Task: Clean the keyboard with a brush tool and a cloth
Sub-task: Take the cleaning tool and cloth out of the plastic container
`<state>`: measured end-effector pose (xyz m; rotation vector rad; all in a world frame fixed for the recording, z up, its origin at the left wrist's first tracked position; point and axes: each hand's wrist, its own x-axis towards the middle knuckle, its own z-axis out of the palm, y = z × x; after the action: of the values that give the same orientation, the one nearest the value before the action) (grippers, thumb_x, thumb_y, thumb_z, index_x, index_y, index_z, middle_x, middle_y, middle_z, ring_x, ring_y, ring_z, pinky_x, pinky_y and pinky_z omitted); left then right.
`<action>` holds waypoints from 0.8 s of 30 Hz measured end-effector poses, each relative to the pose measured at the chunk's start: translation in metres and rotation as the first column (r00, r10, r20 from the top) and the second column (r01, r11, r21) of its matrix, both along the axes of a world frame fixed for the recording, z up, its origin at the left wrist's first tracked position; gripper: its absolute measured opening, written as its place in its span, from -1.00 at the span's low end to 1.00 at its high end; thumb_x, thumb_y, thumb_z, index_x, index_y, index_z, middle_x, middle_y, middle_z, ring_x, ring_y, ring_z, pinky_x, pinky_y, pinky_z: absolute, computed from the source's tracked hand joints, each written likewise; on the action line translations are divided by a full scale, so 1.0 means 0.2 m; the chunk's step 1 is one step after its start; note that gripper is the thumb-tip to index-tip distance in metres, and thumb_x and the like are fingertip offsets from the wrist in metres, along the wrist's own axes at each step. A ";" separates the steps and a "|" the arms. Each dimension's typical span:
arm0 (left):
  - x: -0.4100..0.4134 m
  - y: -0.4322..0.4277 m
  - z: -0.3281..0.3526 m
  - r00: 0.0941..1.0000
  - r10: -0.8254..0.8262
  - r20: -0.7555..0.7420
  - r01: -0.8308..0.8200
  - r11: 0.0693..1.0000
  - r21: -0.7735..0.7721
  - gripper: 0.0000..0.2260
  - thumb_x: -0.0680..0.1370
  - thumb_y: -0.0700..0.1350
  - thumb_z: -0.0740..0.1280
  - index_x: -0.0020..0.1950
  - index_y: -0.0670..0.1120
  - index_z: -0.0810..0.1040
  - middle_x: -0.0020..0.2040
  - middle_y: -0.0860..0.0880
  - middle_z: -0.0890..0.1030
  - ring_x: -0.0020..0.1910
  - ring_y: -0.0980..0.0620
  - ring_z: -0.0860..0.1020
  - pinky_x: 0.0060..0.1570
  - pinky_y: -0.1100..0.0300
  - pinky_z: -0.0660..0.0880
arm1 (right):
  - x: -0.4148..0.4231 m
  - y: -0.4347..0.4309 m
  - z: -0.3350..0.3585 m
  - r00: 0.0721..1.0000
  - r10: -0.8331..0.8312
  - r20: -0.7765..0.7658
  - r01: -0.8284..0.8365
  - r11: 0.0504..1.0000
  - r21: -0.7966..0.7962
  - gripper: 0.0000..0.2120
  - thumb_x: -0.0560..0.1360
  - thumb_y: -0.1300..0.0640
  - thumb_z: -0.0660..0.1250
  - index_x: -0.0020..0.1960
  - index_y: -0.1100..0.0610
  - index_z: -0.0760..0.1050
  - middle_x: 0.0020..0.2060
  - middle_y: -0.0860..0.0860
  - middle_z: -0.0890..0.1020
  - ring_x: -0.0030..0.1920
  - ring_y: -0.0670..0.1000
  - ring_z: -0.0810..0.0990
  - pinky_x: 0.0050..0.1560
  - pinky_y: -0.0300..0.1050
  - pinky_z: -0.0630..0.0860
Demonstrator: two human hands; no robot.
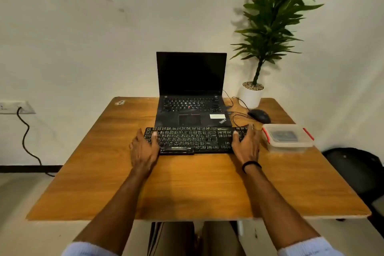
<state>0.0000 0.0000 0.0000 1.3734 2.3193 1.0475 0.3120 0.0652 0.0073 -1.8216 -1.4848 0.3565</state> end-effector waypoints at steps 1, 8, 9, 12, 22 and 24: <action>0.00 -0.03 -0.01 0.999 -0.004 0.036 0.004 1.000 0.001 -0.31 0.69 0.27 0.07 0.66 -0.17 0.11 0.50 -0.33 0.36 0.47 -0.30 0.33 0.44 -0.23 0.29 | 0.00 -0.01 0.00 1.000 -0.015 -0.012 0.015 1.000 -0.025 -0.29 0.60 -0.08 0.25 0.60 0.15 0.01 0.54 0.26 0.15 0.54 0.25 0.11 0.47 0.25 0.22; 0.07 -0.17 -0.06 0.995 0.032 0.095 -0.039 0.997 0.066 -0.29 0.67 0.30 0.07 0.67 -0.13 0.09 0.59 -0.24 0.29 0.55 -0.26 0.25 0.46 -0.22 0.28 | 0.03 -0.08 -0.03 0.999 -0.020 -0.028 0.020 0.999 -0.029 -0.26 0.61 -0.11 0.23 0.60 0.18 -0.03 0.55 0.22 0.17 0.54 0.20 0.17 0.49 0.13 0.23; 0.08 -0.20 -0.07 0.995 0.042 0.089 -0.049 0.996 0.073 -0.29 0.67 0.30 0.08 0.67 -0.13 0.09 0.59 -0.24 0.29 0.55 -0.26 0.25 0.46 -0.23 0.28 | 0.04 -0.11 -0.05 0.999 -0.026 -0.027 0.025 0.999 -0.020 -0.27 0.61 -0.10 0.23 0.59 0.19 -0.01 0.54 0.22 0.19 0.53 0.20 0.19 0.48 0.12 0.24; 0.11 -0.28 -0.09 0.995 0.060 0.075 -0.066 0.994 0.091 -0.31 0.68 0.26 0.12 0.66 -0.14 0.10 0.57 -0.25 0.31 0.54 -0.26 0.25 0.47 -0.23 0.27 | 0.06 -0.19 -0.10 1.000 -0.026 0.007 0.026 0.999 0.036 -0.30 0.61 -0.08 0.23 0.59 0.19 0.02 0.52 0.22 0.23 0.51 0.20 0.23 0.47 0.14 0.28; 0.18 -0.40 -0.09 0.995 0.089 -0.054 -0.087 0.995 0.050 -0.35 0.69 0.23 0.13 0.62 -0.18 0.18 0.50 -0.30 0.37 0.46 -0.28 0.30 0.43 -0.19 0.27 | 0.09 -0.33 -0.13 0.995 -0.076 0.060 0.072 0.995 0.073 -0.37 0.61 -0.10 0.22 0.56 0.17 0.14 0.48 0.24 0.30 0.49 0.21 0.25 0.49 0.19 0.19; 0.18 -0.40 -0.09 0.992 0.093 -0.083 -0.090 0.995 0.043 -0.35 0.69 0.23 0.12 0.61 -0.20 0.20 0.48 -0.31 0.39 0.44 -0.28 0.31 0.42 -0.19 0.28 | 0.09 -0.33 -0.14 0.990 -0.098 0.105 0.096 0.995 0.019 -0.36 0.61 -0.15 0.19 0.56 0.15 0.14 0.49 0.23 0.29 0.51 0.22 0.22 0.51 0.21 0.08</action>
<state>0.0360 -0.0806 -0.0186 1.3630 2.4565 1.0860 0.3292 -0.0003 -0.0199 -1.9191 -1.4594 0.2038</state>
